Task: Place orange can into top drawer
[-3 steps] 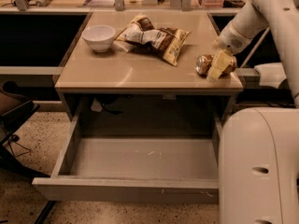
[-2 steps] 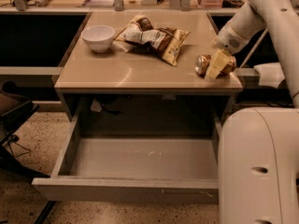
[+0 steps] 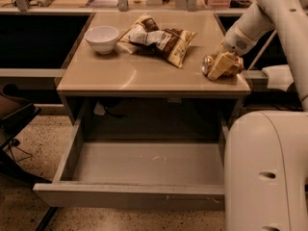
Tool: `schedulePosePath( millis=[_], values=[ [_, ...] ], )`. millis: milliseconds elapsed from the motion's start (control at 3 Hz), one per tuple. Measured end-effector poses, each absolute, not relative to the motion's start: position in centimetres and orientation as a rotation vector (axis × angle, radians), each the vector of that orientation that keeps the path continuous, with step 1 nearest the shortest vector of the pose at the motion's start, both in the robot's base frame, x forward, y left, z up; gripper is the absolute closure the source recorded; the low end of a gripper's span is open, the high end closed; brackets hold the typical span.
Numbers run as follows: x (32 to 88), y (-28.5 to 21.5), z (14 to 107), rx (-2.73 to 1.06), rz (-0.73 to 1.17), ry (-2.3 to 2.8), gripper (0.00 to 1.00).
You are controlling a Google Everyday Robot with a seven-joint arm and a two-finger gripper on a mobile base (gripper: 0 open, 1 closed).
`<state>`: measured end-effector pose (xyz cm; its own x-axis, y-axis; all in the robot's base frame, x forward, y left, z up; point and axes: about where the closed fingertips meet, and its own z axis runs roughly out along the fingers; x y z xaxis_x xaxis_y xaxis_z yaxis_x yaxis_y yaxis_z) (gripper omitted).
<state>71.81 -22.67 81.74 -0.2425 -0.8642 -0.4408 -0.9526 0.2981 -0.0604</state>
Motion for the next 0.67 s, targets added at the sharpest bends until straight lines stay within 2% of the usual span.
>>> schedulePosePath(
  millis=[667],
  values=[
    [68.9,-26.1,87.8,-1.474,0.123,2.183,0.88]
  ],
)
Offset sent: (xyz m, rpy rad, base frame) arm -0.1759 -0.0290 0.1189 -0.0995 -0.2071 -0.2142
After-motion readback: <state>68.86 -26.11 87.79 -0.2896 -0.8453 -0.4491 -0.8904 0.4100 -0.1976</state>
